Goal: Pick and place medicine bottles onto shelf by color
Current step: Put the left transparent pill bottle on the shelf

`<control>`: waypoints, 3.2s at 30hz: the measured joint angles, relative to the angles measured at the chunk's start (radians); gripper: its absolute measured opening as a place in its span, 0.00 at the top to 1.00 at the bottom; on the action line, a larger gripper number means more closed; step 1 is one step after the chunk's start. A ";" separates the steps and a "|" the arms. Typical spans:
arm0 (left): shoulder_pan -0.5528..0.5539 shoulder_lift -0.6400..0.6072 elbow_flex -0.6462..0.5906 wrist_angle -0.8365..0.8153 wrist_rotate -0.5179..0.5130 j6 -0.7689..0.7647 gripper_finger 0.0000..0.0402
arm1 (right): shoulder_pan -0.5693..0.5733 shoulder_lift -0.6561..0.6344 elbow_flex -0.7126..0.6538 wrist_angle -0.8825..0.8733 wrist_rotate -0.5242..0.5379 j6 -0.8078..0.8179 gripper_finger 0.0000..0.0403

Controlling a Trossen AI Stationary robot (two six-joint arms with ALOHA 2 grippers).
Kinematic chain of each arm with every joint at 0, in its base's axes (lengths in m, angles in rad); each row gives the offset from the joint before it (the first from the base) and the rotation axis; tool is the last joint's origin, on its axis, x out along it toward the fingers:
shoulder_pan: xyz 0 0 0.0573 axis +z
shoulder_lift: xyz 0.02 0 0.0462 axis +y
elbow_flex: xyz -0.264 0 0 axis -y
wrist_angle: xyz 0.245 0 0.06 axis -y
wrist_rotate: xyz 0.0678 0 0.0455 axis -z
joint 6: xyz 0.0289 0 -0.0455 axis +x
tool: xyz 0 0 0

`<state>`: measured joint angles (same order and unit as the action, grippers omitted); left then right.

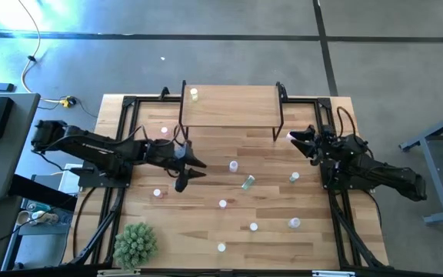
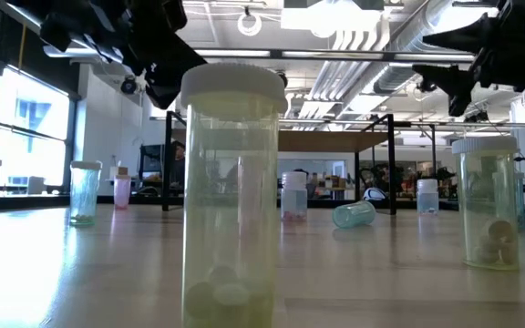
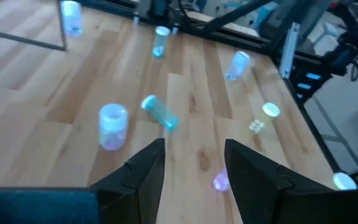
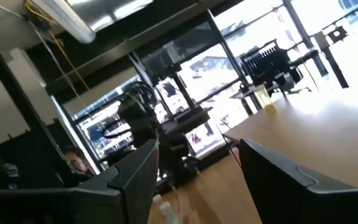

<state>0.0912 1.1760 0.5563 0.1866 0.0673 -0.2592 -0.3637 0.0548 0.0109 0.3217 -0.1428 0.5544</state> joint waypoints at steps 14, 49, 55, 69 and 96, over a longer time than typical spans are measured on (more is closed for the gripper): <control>0.055 -0.104 -0.003 -0.077 0.000 0.053 0.61 | 0.000 0.185 0.000 0.283 -0.160 -0.164 0.46; 0.086 -0.104 -0.003 -0.093 0.000 0.042 0.61 | 0.341 1.062 0.499 -0.055 0.153 -0.479 0.32; 0.086 -0.103 -0.003 -0.092 0.000 0.042 0.61 | 0.375 1.220 0.499 0.087 0.201 -0.487 0.32; 0.085 -0.103 -0.003 -0.092 0.000 0.042 0.61 | 0.380 1.567 0.499 0.450 0.235 -0.485 0.32; 0.085 -0.103 -0.003 -0.093 0.000 0.043 0.61 | 0.380 1.772 0.609 0.416 0.280 -0.425 0.43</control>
<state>0.1764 1.0733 0.5537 0.0937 0.0677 -0.2165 0.0162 1.8268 0.6197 0.7376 0.1370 0.1297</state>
